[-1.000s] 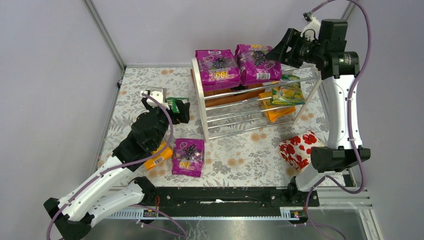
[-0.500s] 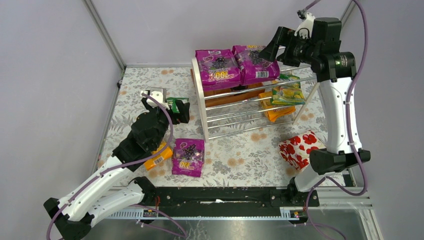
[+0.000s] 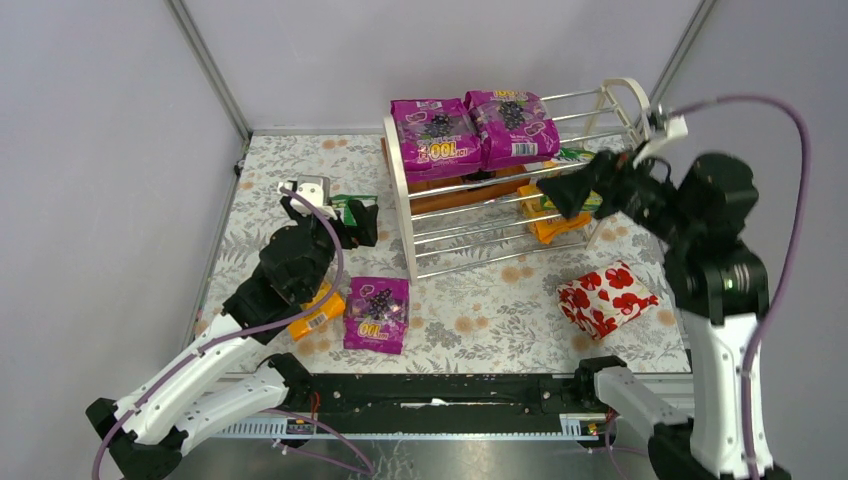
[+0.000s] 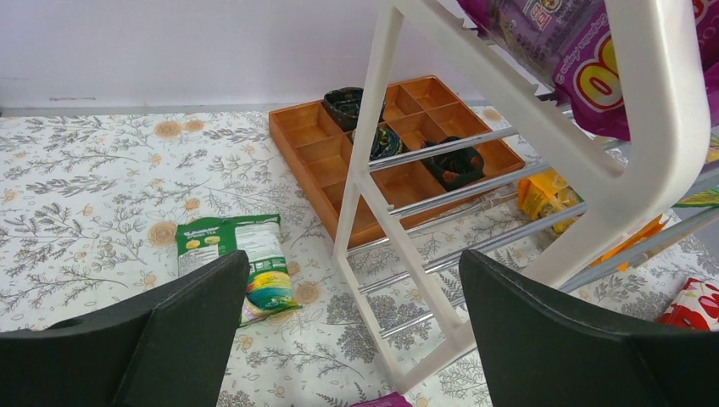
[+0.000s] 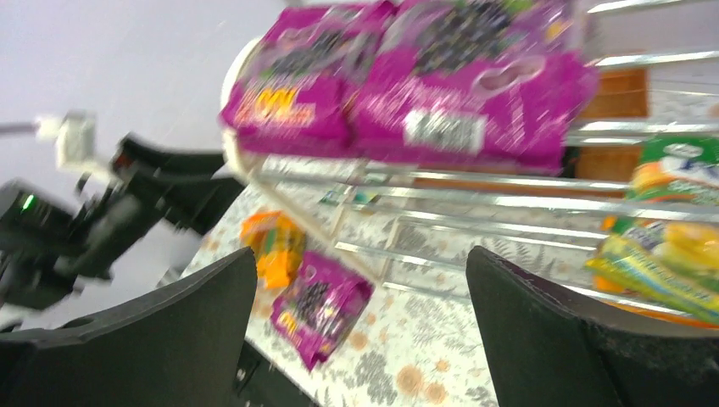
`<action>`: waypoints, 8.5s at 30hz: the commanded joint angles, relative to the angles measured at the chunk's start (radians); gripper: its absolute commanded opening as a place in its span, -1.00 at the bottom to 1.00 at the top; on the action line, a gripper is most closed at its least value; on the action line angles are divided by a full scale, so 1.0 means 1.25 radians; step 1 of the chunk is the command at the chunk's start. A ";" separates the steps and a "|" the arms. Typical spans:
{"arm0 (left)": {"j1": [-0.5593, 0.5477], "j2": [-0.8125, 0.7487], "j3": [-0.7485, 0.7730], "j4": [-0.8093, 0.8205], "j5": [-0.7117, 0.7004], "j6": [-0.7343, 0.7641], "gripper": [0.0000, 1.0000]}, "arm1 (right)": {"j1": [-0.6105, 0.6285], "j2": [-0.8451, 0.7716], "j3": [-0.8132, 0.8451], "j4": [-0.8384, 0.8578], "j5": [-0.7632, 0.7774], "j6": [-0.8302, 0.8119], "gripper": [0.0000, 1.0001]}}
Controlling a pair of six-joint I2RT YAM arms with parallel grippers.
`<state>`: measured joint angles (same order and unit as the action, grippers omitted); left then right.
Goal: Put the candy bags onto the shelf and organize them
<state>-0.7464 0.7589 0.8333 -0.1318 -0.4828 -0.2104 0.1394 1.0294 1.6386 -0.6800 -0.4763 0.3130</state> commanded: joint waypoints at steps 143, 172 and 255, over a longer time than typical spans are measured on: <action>0.023 0.013 0.025 0.007 0.026 -0.008 0.97 | 0.566 0.276 -0.786 0.568 0.483 0.277 -0.82; 0.023 -0.013 0.024 0.006 0.036 -0.015 0.97 | 0.670 0.516 -0.983 1.150 0.451 0.817 0.37; 0.025 -0.036 0.028 0.005 0.079 -0.047 0.97 | 0.468 0.323 0.315 0.715 0.886 -0.200 -1.00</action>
<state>-0.7216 0.7361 0.8352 -0.1566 -0.4023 -0.2573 0.7887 1.4322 1.9987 -0.0715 0.5678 0.0277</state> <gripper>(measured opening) 0.988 0.020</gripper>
